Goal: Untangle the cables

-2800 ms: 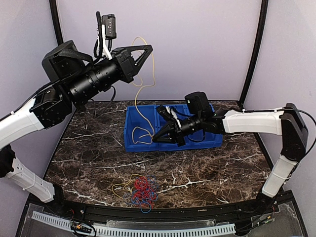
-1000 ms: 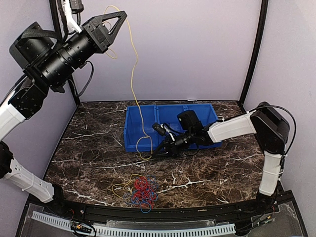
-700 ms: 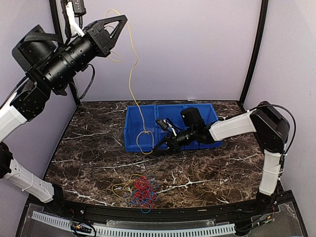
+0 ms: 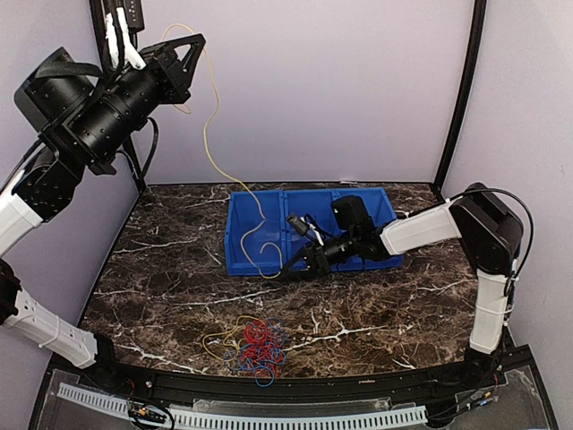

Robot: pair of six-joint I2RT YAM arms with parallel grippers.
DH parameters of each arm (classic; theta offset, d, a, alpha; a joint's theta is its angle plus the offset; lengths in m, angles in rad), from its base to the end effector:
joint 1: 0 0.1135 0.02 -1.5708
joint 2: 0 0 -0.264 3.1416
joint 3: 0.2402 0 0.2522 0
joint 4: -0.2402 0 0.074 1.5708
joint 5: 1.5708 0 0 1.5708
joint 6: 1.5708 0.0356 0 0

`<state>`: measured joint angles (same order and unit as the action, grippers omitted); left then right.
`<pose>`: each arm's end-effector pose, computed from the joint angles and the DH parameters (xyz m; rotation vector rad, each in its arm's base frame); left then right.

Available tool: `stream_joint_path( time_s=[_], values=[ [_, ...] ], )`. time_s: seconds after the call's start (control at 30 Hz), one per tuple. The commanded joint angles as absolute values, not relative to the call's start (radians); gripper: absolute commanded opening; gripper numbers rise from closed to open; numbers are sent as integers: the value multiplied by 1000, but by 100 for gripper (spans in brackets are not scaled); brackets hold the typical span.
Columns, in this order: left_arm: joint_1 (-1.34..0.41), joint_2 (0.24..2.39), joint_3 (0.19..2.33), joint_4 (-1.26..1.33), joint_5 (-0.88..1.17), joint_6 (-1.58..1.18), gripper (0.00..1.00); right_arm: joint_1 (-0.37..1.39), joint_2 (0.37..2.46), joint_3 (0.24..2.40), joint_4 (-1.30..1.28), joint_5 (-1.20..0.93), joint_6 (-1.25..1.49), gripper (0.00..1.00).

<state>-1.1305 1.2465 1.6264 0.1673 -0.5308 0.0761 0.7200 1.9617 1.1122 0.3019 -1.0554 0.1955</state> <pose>0.1146 -0.2009 0.5648 0.1717 1.1165 -0.6719 0.2845 0.2907 0.1656 -1.2211 1.8699 1.6364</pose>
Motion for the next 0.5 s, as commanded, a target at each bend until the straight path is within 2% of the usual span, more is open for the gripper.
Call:
stream_joint_path(
  time_s=[0.0,0.03,0.1,0.2,0.33,0.47],
  values=[
    [-1126,1257,1597,201,-591,127,0,716,1923,1150,229,-1075,113,1],
    [-1125,1272,1592,201,-585,130,0,716,1914,1164,199,-1074,91,10],
    [-1124,1301,1593,203,-570,122,0,716,1889,1191,133,-1063,44,22],
    [-1118,1348,1615,220,-531,106,0,712,1826,1217,26,-1016,-39,37],
    [-1113,1447,1713,198,-534,154,0,709,1715,1201,-142,-918,-198,50],
    [-1079,1544,1817,135,-557,171,0,701,1580,1122,-246,-827,-332,56]
  ],
)
